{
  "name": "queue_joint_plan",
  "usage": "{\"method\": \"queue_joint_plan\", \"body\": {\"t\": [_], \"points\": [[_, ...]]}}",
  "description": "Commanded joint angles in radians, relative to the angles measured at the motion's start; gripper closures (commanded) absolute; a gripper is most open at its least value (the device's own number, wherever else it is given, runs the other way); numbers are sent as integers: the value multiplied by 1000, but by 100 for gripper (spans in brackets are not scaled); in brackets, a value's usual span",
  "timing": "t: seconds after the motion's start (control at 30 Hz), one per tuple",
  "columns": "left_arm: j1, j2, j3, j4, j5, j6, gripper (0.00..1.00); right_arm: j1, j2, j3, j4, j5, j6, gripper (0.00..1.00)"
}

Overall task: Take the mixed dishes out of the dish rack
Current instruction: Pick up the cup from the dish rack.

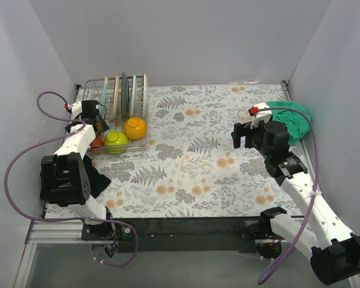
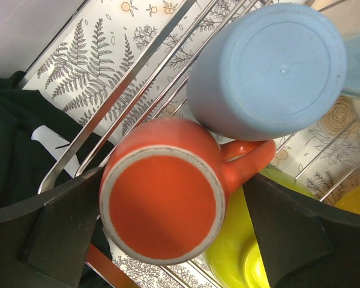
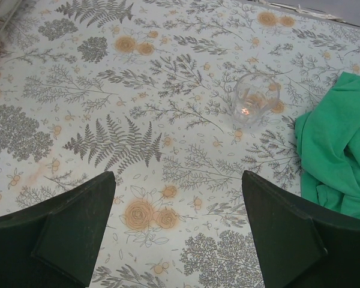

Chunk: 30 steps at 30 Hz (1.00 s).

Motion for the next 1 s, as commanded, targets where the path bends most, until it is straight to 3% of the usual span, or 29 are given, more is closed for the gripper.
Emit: {"method": "queue_joint_plan", "body": {"t": [0.0,0.27,0.77,0.97], "points": [[8,-15,-25,54,-60,13,2,5,3,-4,48,10,-2,6],[8,-21,-37,70,-39,23,13,4,3,-7,52,8,-2,6],[8,-151,-57,83,-36,43,56,8,6,-7,56,-1,-3,7],[6,-203,-33,64,-30,49,65,7,13,-5,55,-7,-3,8]]}}
